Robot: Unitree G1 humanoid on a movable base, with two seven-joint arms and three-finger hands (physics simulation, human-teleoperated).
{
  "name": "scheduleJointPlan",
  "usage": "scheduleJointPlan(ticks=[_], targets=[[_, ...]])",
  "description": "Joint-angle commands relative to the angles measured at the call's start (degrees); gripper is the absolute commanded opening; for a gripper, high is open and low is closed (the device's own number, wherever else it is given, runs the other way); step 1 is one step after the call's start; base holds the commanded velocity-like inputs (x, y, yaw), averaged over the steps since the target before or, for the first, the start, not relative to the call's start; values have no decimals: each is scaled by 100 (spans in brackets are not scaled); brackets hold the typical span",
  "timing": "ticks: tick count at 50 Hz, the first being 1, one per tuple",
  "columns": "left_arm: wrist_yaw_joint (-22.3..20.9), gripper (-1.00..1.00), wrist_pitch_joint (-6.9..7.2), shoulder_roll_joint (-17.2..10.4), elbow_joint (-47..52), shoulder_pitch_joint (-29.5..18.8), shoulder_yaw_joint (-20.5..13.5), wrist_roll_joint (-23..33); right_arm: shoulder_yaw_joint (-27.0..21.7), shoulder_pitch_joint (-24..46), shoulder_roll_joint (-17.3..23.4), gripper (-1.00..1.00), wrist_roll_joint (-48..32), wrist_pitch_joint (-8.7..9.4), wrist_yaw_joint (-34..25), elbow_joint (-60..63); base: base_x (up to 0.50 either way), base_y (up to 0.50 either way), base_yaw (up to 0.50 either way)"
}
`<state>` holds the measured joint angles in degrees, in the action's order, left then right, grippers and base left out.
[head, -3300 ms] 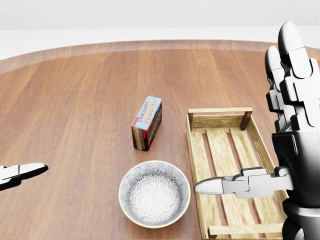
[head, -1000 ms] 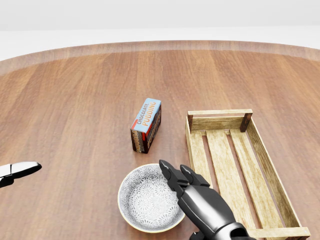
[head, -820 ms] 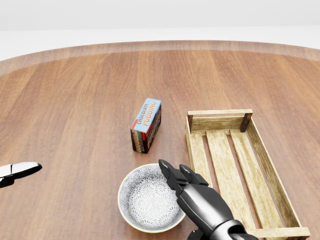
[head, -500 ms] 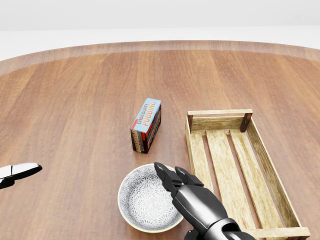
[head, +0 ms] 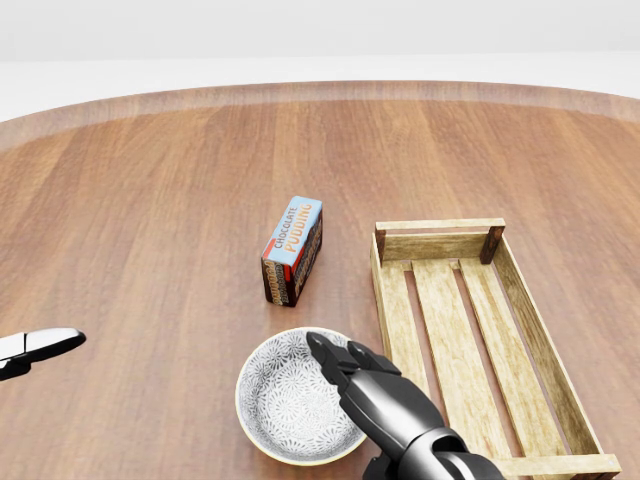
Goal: Pick up the bowl on the left and put it in the tray.
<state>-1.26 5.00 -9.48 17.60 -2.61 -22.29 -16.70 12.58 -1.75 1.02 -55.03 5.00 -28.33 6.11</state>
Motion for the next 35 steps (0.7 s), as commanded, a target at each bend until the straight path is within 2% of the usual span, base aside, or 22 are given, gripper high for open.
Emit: scheduleJointPlan(ticks=[1,24,35], targets=[[-1,100,0,12,11,-11,22,1,-36,69,-9,98,19,0,64,-309,0,0,0],[71,100,0,-79,84,-110,-29,-57,-8,480,-104,97,-11,0,122,-1065,0,0,0],[39,100,0,-30,-177,-92,48,16,-32,642,-143,97,-9,0,144,-1365,0,0,0]])
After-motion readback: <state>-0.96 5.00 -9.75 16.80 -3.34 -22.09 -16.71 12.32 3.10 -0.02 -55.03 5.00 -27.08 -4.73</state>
